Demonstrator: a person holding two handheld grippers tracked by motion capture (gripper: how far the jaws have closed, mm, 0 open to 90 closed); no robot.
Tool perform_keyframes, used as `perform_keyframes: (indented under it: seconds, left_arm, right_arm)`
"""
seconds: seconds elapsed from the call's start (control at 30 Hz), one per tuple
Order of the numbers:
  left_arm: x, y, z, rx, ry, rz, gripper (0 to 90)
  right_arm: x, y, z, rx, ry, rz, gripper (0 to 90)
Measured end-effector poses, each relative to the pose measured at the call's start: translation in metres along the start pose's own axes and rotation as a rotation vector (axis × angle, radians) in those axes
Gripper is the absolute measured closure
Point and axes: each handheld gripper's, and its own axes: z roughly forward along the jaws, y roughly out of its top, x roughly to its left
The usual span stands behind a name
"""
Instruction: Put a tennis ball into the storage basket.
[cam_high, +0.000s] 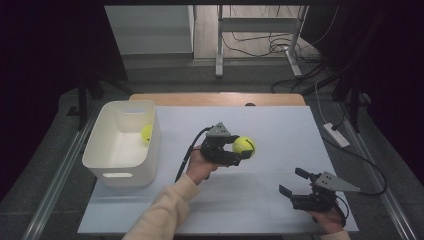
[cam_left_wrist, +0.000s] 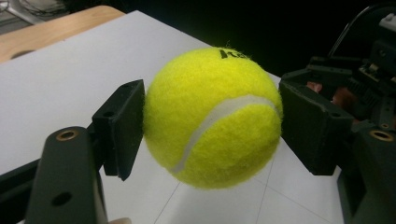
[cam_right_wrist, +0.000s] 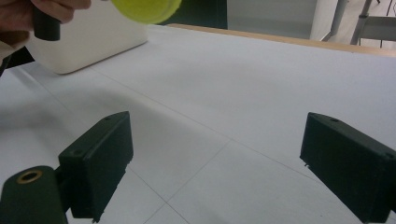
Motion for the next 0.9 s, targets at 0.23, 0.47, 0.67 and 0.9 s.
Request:
perform_keyframes:
  seconds: [0.23,0.47,0.67,0.9]
  left_arm:
    - [0.000,0.006,-0.015,-0.028,0.016,0.009,27.5]
    - [0.001,0.008,-0.024,-0.041,0.025,0.013,27.5]
    - [0.002,0.009,-0.030,-0.050,0.033,0.018,27.5]
    - [0.003,0.010,-0.039,-0.057,0.046,0.024,27.5]
  right_arm:
    - [0.000,0.000,0.001,0.003,-0.001,-0.004,9.4]
    - [0.000,0.000,0.001,0.005,-0.003,-0.004,9.4]
    - [0.000,-0.001,0.001,0.007,-0.004,-0.003,9.4]
    - [0.000,-0.001,0.002,0.009,-0.002,-0.005,9.4]
